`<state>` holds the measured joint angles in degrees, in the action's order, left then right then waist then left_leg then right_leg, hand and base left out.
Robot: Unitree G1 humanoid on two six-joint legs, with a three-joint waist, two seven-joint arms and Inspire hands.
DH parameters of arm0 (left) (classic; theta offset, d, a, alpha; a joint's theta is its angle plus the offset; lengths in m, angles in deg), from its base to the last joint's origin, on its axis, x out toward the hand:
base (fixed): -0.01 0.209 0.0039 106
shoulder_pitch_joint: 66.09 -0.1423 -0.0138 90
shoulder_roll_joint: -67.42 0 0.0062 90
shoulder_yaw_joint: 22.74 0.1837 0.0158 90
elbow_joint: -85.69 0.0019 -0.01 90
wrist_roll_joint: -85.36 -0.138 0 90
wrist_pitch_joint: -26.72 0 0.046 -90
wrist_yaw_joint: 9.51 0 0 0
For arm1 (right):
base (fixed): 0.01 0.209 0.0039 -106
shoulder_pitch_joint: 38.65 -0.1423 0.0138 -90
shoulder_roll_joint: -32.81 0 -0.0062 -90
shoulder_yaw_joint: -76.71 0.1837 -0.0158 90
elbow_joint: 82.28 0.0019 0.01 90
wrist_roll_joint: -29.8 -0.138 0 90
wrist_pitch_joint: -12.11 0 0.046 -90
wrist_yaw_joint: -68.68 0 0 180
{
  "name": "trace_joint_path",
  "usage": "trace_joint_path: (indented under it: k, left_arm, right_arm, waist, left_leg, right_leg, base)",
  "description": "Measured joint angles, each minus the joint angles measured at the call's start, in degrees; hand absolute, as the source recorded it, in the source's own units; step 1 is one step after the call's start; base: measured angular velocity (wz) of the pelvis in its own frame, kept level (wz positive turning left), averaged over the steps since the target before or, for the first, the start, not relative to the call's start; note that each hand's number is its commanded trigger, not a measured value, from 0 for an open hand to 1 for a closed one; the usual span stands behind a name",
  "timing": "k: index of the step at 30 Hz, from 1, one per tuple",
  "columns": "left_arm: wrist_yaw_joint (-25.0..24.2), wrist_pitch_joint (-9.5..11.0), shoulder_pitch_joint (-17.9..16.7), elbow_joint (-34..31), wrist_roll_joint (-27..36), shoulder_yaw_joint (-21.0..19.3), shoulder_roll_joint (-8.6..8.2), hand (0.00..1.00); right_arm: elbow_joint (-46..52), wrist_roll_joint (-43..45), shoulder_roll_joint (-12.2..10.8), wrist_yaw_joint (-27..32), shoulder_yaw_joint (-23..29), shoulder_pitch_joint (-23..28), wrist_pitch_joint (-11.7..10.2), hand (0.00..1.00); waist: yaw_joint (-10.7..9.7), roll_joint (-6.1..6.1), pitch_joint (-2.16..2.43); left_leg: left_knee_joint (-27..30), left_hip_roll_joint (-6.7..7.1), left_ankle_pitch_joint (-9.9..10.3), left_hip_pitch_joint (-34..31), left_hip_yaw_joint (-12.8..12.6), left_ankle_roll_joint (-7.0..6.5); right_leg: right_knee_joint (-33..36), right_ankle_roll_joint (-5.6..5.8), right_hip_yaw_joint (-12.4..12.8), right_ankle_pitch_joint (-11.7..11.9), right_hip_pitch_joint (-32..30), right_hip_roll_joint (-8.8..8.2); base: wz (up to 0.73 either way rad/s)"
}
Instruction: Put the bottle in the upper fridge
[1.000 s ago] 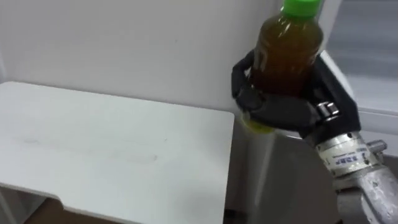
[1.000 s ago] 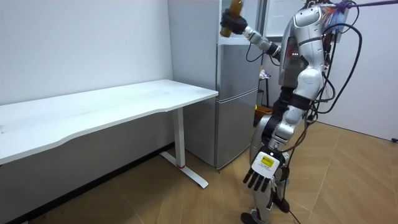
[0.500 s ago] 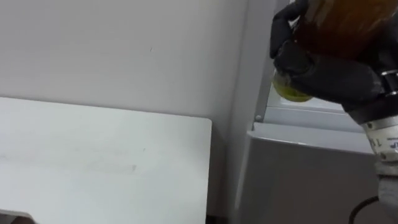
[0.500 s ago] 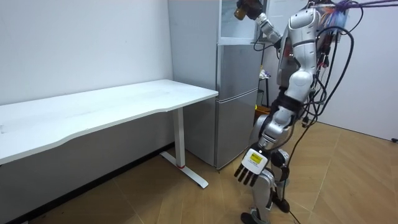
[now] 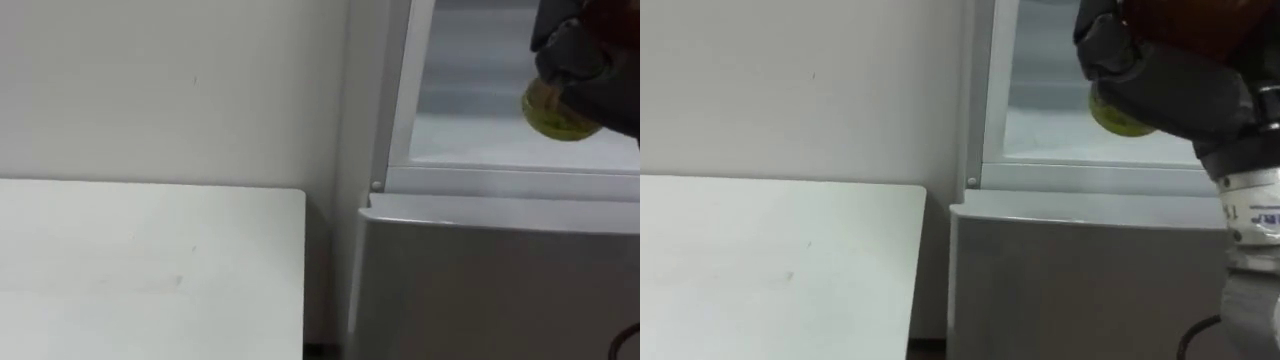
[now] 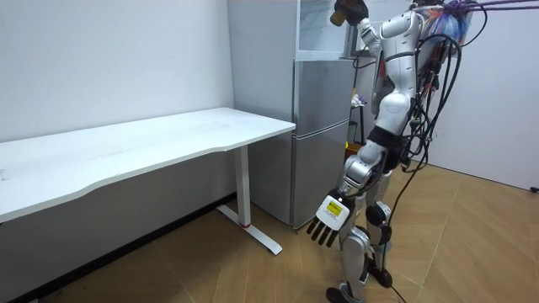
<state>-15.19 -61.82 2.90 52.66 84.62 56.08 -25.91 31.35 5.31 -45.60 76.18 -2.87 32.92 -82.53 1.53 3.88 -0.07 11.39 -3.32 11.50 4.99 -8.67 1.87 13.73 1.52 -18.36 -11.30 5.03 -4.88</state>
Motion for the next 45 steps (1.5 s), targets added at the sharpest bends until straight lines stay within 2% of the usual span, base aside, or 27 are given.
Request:
trace_joint_path:
  k: [5, 9, 12, 24, 30, 34, 39, 42, 45]
  left_arm:
    - [0.02, 0.45, -0.03, 0.06, -1.53, -0.63, -0.23, 0.00]
    - [0.02, 0.46, -0.03, 0.26, -2.30, -1.85, -0.24, 0.00]
    - [0.01, 0.48, 0.08, 0.26, -2.36, -2.35, -0.22, 0.00]
    - [-0.50, 0.48, 0.04, 0.29, -3.84, -2.36, -0.26, 0.00]
    - [-1.47, 0.41, 0.17, 0.30, -3.83, -2.41, -0.26, 0.00]
    - [-1.42, 0.28, 0.23, 0.40, -3.83, -2.40, -0.25, 0.00]
    - [-1.53, 0.03, 0.18, 0.82, -3.56, -2.40, -0.25, 0.00]
    - [-2.03, -0.11, 0.21, 0.83, -3.88, -2.40, -0.17, 0.00]
    - [-2.63, -0.12, 0.21, 0.79, -3.87, -2.66, -0.09, 0.00]
  right_arm:
    - [-0.35, 0.02, 0.85, -0.09, 0.12, 2.63, 0.03, 1.00]
    - [-0.94, 1.14, 1.03, -0.09, 0.43, 3.43, 0.03, 1.00]
    - [-1.14, 2.80, 1.05, -0.10, 0.43, 3.70, 0.03, 1.00]
    - [-3.76, 5.68, 1.34, -0.05, 1.24, 4.12, 0.03, 1.00]
    - [-7.07, 6.04, 2.81, 1.11, 2.43, 4.10, 0.02, 1.00]
    - [-12.23, 6.93, 4.58, 1.22, 2.43, 4.07, 1.05, 1.00]
    - [-14.70, 6.94, 4.58, 2.02, 2.39, 4.07, 2.77, 1.00]
    - [-16.74, 7.97, 4.94, 2.65, 2.38, 3.70, 2.82, 1.00]
    - [-21.36, 9.20, 6.14, 2.83, 2.33, 2.40, 2.88, 1.00]
  waist:
    - [-0.05, 1.24, -0.49]
    - [0.04, 2.17, 0.05]
    - [0.04, 2.30, 0.14]
    - [-0.11, 1.88, -0.13]
    - [0.29, 1.96, -0.05]
    - [0.44, 2.27, 0.01]
    - [0.66, 2.37, -0.02]
    - [0.73, 2.92, -0.27]
    - [1.26, 3.74, -0.27]
  left_leg:
    - [0.02, -0.05, 0.14, 0.12, -0.59, 0.06]
    - [0.39, -0.04, 0.47, -0.01, -0.70, -0.02]
    - [0.35, -0.03, 0.48, 0.16, -0.81, -0.03]
    - [0.32, -0.12, 0.64, 0.49, -0.95, -0.03]
    - [0.26, -0.08, 0.65, 0.20, -0.96, -0.04]
    - [0.23, -0.07, 0.65, 0.12, -0.81, -0.04]
    - [0.26, -0.06, 0.63, -0.58, -0.66, -0.04]
    - [0.29, -0.07, 0.63, -0.87, -0.57, -0.04]
    - [0.51, -0.04, 0.63, -1.33, -0.67, -0.04]
  right_leg:
    - [0.02, -0.01, 0.76, -0.01, -0.21, 0.08]
    - [-0.01, -0.01, 1.00, -0.01, -0.24, 0.10]
    - [-0.01, 0.00, 1.10, 0.00, -0.19, 0.11]
    - [-0.01, -0.01, 1.19, 0.00, -0.17, 0.15]
    - [-0.11, 0.00, 1.27, -0.01, -0.25, 0.18]
    - [-0.11, 0.00, 1.24, -0.01, -0.29, 0.19]
    - [0.06, 0.00, 1.36, -0.01, -1.12, 0.20]
    - [0.07, 0.00, 1.16, -0.01, -1.33, 0.19]
    - [0.19, -0.01, 1.06, 0.00, -1.79, 0.13]
  base:
    - [-0.06]
    - [-0.01]
    - [0.00]
    - [0.00]
    - [0.00]
    - [0.00]
    - [0.00]
    - [0.02]
    - [0.02]
